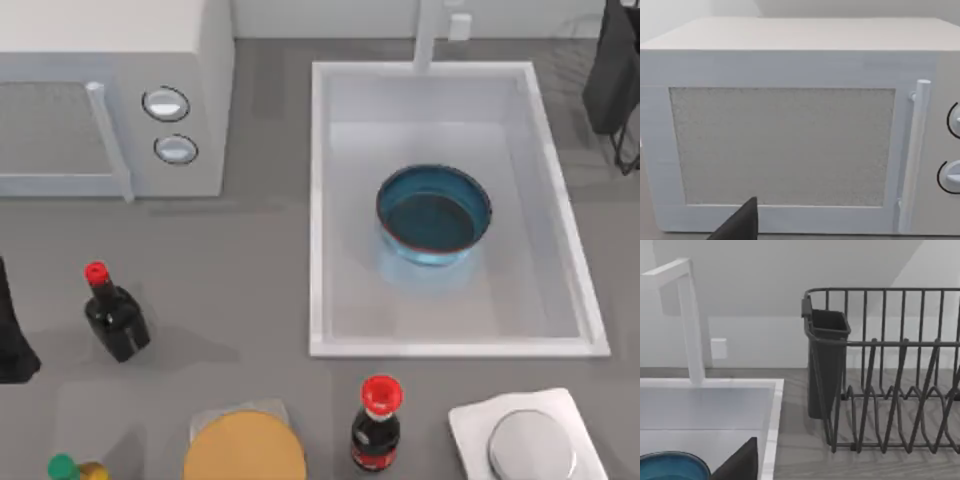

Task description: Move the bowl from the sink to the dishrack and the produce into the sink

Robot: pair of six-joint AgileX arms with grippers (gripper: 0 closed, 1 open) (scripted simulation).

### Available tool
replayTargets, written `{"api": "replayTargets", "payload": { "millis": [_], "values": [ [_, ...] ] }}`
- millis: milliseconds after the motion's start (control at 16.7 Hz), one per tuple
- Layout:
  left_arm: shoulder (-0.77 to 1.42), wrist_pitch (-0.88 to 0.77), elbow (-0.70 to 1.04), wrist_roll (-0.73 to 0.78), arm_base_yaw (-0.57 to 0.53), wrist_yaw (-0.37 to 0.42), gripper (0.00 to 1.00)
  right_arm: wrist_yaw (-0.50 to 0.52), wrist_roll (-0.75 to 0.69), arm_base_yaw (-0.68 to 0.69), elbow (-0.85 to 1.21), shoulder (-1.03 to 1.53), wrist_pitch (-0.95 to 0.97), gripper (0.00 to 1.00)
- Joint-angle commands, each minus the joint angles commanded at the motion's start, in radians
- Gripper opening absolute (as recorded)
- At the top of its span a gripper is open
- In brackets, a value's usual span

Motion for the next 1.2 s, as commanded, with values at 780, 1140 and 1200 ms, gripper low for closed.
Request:
{"api": "replayTargets", "payload": {
  "millis": [780,1140,1200],
  "values": [
    [0.000,0.000,0.000,0.000,0.000,0.000,1.00,-0.009,0.245,0.140,0.588,0.513,-0.327,1.00],
    [0.000,0.000,0.000,0.000,0.000,0.000,1.00,0.019,0.398,0.258,1.166,1.201,-0.691,1.00],
    [0.000,0.000,0.000,0.000,0.000,0.000,1.00,0.026,0.419,0.278,1.266,1.324,-0.754,1.00]
  ]
}}
